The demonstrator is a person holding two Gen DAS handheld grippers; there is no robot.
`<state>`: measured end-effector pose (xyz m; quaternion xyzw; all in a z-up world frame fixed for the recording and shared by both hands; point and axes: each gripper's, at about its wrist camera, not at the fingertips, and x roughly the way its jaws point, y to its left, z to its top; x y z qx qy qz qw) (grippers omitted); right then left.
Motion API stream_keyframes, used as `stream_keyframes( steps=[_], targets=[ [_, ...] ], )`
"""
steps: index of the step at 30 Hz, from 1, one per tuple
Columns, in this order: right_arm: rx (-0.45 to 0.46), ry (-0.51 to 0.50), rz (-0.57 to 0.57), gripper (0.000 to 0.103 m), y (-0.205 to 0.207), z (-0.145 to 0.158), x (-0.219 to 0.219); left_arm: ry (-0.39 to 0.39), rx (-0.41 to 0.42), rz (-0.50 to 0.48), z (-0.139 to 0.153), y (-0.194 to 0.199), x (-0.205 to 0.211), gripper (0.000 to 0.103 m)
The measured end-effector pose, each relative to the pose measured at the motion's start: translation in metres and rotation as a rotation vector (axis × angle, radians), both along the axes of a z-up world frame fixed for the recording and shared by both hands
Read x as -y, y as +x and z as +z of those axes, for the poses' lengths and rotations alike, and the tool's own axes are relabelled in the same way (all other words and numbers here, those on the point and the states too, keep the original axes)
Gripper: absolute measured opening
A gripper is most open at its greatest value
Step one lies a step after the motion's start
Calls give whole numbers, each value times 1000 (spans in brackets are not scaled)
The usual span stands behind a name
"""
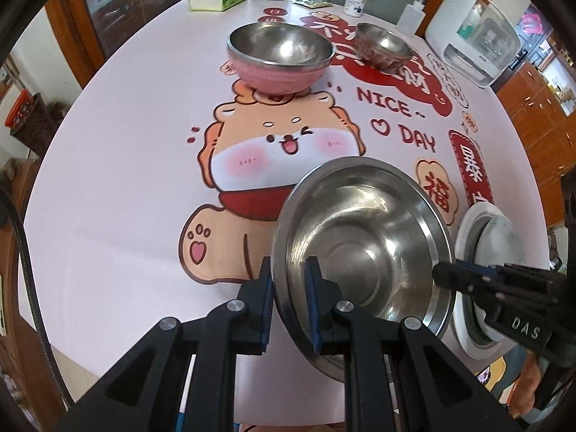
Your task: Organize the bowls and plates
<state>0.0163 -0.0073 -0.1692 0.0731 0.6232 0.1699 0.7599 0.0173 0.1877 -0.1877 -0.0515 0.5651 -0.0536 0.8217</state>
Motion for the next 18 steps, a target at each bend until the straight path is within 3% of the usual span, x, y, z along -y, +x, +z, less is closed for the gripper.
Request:
stream_keyframes(
  steps=[18],
  targets=[
    [-14, -11, 21, 14, 2, -10, -8, 9, -22, 31, -17, 6, -5, 14]
  ],
)
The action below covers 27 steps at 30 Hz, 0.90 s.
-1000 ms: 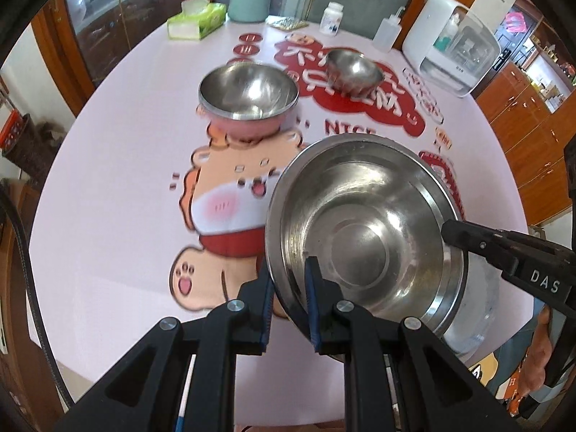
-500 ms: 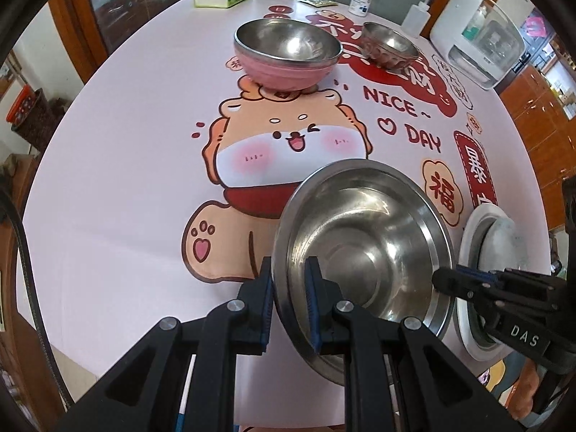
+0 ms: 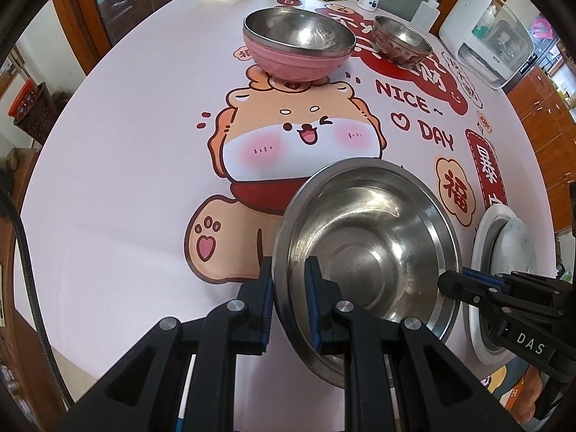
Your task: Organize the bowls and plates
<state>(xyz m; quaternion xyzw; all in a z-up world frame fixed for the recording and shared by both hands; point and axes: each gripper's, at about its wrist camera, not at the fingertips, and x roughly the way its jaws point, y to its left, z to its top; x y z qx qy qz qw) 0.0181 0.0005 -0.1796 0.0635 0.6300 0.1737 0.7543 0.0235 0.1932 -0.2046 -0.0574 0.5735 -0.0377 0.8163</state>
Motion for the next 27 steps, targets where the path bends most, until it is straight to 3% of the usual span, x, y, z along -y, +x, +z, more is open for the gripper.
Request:
stream_keyframes(
  steps=[7, 13, 21, 27],
  targets=[
    [10, -9, 10, 15, 1, 1, -3, 10, -17, 11, -2, 3, 0, 15],
    [10, -2, 22, 15, 1, 3, -6, 22, -6, 39, 1, 6, -1, 42],
    [12, 13, 15, 16, 1, 6, 0, 24, 15, 68, 11, 6, -5, 53],
    [29, 14, 28, 16, -4, 14, 1, 30, 28, 87, 18, 1, -4, 70]
  ],
)
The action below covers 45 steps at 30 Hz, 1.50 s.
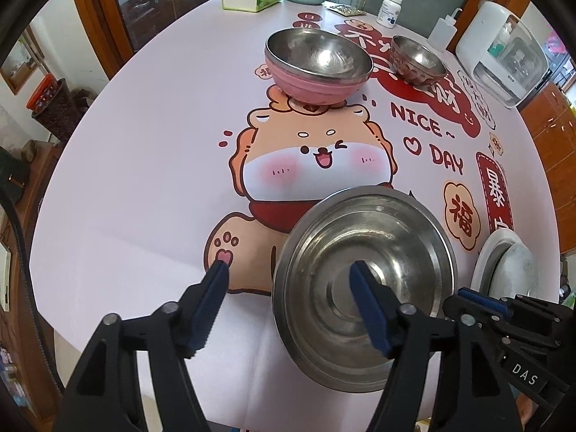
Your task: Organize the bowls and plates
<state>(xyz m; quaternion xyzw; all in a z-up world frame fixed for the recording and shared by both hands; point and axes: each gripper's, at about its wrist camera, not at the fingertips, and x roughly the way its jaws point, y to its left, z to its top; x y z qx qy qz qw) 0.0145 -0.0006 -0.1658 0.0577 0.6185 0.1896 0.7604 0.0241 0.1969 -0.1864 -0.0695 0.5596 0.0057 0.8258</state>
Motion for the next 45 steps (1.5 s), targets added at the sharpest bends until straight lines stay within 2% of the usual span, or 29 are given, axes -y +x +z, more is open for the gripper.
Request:
stream_keyframes(
  steps=[8, 11, 16, 17, 19, 21, 26, 32, 34, 36, 41, 45],
  targets=[
    [32, 18, 21, 16, -9, 19, 2, -10, 19, 25, 22, -15, 1, 76],
    [57, 32, 35, 16, -13, 31, 3, -10, 46, 36, 39, -23, 2, 83],
    [112, 49, 50, 16, -19, 56, 5, -18, 98, 31, 73, -35, 6, 84],
    [124, 48, 52, 17, -19, 63, 5, -13, 111, 31, 80, -37, 7, 84],
    [145, 56, 53, 27, -17, 74, 5, 3, 140, 26, 96, -39, 9, 84],
    [168, 66, 53, 32, -15, 87, 7, 15, 166, 19, 112, -40, 11, 85],
    [229, 80, 61, 32, 0, 126, 10, 46, 201, 10, 146, -33, 12, 85],
    [323, 64, 28, 35, 29, 176, 12, 83, 242, -12, 181, 4, -8, 85],
    [344, 68, 14, 54, 42, 190, 12, 82, 251, -24, 190, 22, -18, 85],
    [368, 74, -7, 59, 60, 201, 11, 91, 263, -32, 197, 41, -29, 85],
    [345, 100, -70, 59, 106, 203, 5, 89, 268, -56, 200, 91, -51, 85],
    [311, 82, -112, 59, 143, 187, -2, 65, 244, -81, 183, 134, -60, 85]
  ],
)
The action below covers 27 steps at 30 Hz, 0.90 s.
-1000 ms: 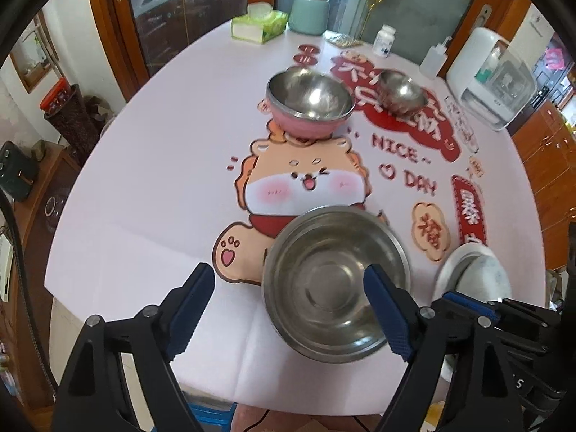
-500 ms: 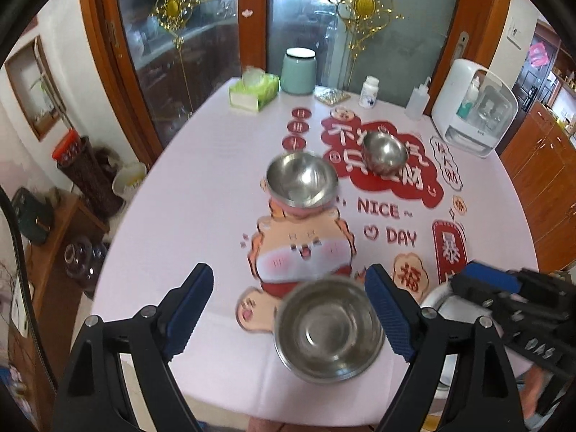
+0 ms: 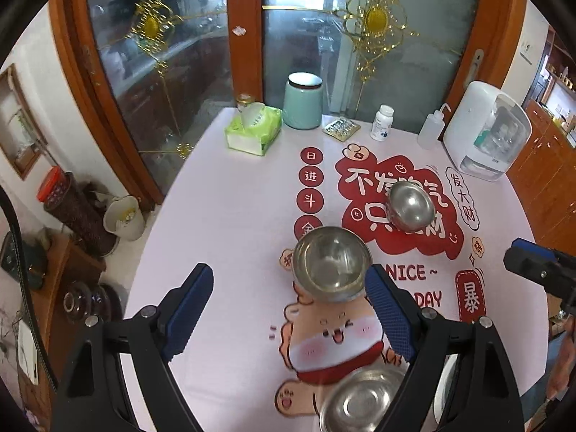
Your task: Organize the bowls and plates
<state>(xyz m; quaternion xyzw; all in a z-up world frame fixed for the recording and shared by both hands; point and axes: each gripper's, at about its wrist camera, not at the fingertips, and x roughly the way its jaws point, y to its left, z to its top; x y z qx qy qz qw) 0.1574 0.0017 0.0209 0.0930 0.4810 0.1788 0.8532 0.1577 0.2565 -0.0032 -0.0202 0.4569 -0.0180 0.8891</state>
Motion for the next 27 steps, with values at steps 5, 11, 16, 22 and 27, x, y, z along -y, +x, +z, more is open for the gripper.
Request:
stream_keyframes(
  steps=[5, 11, 16, 22, 27],
  targets=[
    [-77, -6, -11, 59, 37, -38, -12, -47, -76, -29, -43, 49, -1, 85],
    [-175, -30, -25, 59, 66, -92, -28, -86, -169, -61, -96, 85, 3, 85],
    [-244, -23, -20, 56, 83, -126, -42, -112, -253, -68, -137, 106, 5, 85],
    [-321, -12, -13, 42, 94, -156, -52, -139, -298, -79, -165, 118, 6, 80],
    [-371, -12, -5, 23, 99, -173, -56, -151, -340, -107, -177, 123, 9, 62]
  ],
)
